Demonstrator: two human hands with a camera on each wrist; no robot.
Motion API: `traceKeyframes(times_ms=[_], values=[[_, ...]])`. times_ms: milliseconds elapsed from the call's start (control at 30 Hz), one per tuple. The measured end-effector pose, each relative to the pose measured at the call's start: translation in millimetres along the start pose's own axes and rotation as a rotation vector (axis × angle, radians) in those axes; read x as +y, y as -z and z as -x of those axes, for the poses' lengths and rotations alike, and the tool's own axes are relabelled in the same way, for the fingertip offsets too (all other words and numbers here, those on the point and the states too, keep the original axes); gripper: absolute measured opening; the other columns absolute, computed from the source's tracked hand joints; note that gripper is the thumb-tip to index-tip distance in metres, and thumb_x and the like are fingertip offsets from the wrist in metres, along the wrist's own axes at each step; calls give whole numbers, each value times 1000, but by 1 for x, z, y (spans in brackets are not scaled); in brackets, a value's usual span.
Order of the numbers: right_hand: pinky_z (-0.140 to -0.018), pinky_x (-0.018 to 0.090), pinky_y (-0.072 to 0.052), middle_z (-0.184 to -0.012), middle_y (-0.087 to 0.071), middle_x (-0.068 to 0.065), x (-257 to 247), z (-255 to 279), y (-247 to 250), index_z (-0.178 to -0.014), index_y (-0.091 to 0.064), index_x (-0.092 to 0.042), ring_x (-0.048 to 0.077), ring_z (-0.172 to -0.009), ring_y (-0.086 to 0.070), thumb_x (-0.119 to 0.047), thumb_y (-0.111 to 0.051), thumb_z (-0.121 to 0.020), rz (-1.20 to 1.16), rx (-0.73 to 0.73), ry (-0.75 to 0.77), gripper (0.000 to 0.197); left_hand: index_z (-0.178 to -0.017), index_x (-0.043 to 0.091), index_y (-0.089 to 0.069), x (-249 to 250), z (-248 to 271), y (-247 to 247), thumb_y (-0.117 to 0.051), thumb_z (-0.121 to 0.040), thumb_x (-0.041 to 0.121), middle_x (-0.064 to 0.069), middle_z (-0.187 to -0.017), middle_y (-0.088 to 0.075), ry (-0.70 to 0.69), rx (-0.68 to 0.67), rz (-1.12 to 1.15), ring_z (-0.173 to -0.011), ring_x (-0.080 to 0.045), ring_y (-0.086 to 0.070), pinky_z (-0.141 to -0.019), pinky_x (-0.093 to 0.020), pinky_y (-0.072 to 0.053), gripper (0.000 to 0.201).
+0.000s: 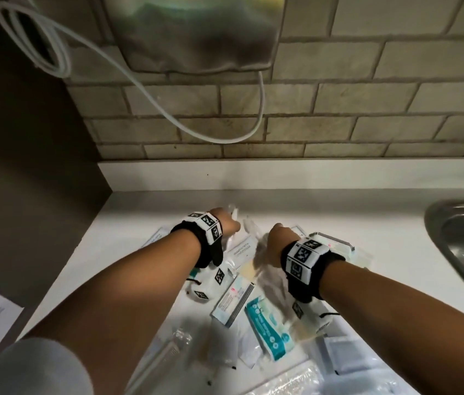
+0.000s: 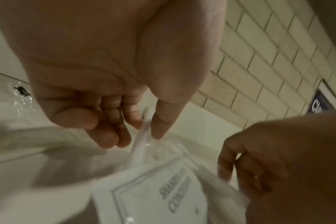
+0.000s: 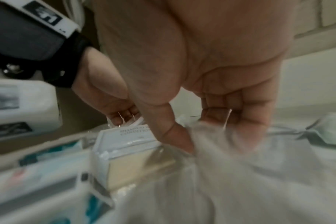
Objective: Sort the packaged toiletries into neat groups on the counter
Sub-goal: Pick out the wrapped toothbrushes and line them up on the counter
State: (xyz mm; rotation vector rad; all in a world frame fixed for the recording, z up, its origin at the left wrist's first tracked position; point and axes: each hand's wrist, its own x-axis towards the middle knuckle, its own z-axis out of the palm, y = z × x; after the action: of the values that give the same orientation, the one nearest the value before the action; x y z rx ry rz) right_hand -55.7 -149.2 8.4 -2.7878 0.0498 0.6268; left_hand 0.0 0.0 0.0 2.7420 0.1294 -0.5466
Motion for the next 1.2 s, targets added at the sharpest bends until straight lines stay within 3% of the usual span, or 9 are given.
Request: traceKeyframes(times_ms=[133,233,367,533,633,733,867,1067,1200], values=[[-72,28,-53,-85,-61,6,3,3,5,-75,-53,-13,21,-79,-62,-22,-71,-82,-77,33,-35,21,-86,0,-67,-3,9,20,-56,-90,28,-15,-80,-65,-156,86,370,-73,-28,-60,-69,-27,-46,31],[-79,36,-58,-98,-61,11,6,6,5,-99,-52,-4,27,-90,-68,-25,-72,-81,-177,33,-90,34,-80,5,-62,-10,28,32,-55,-94,16,-21,-93,-71,-265,130,748,-81,-32,-67,-83,-36,-56,18],[-71,34,-47,-113,-59,16,4,15,1,-122,-39,0,31,-98,-61,-32,-55,-93,-245,128,-66,46,-87,17,-51,-29,48,35,-52,-98,16,-14,-100,-71,-274,325,1017,-87,-26,-68,-77,-30,-54,11],[-50,26,-33,-76,-50,1,-6,29,-1,-107,-38,-8,21,-68,-51,-28,-56,-92,-313,215,79,31,-97,12,-51,-56,74,46,-50,-99,17,-9,-85,-65,-224,570,1220,-73,-19,-63,-67,-26,-56,6],[-54,27,-37,-78,-53,3,-18,37,-4,-97,-43,-9,23,-71,-54,-25,-59,-89,-375,256,200,24,-95,14,-54,-83,75,41,-54,-96,22,-6,-77,-58,-127,578,1066,-62,-17,-54,-56,-26,-47,8],[-48,24,-36,-66,-49,-3,-28,50,-7,-88,-42,-11,14,-55,-47,-22,-58,-90,-463,274,357,19,-101,10,-59,-108,76,20,-62,-90,25,-6,-85,-62,28,346,661,-71,-19,-58,-60,-24,-47,18],[-57,27,-44,-68,-57,2,-30,68,-14,-86,-45,-11,23,-61,-56,-21,-53,-92,-480,169,432,14,-105,12,-58,-122,79,-10,-70,-81,36,-7,-101,-65,165,153,298,-87,-25,-63,-82,-30,-53,36],[-60,32,-48,-91,-63,14,-14,90,-14,-79,-40,-19,25,-70,-61,-12,-49,-90,-386,17,405,16,-110,8,-64,-115,88,-5,-60,-86,31,-13,-104,-66,138,181,202,-99,-32,-64,-78,-27,-47,33],[-59,33,-51,-98,-62,15,11,101,-18,-101,-41,-12,24,-68,-60,-7,-45,-92,-416,35,309,12,-92,12,-62,-99,107,0,-48,-90,28,-11,-90,-65,48,292,336,-86,-32,-63,-70,-30,-46,21]])
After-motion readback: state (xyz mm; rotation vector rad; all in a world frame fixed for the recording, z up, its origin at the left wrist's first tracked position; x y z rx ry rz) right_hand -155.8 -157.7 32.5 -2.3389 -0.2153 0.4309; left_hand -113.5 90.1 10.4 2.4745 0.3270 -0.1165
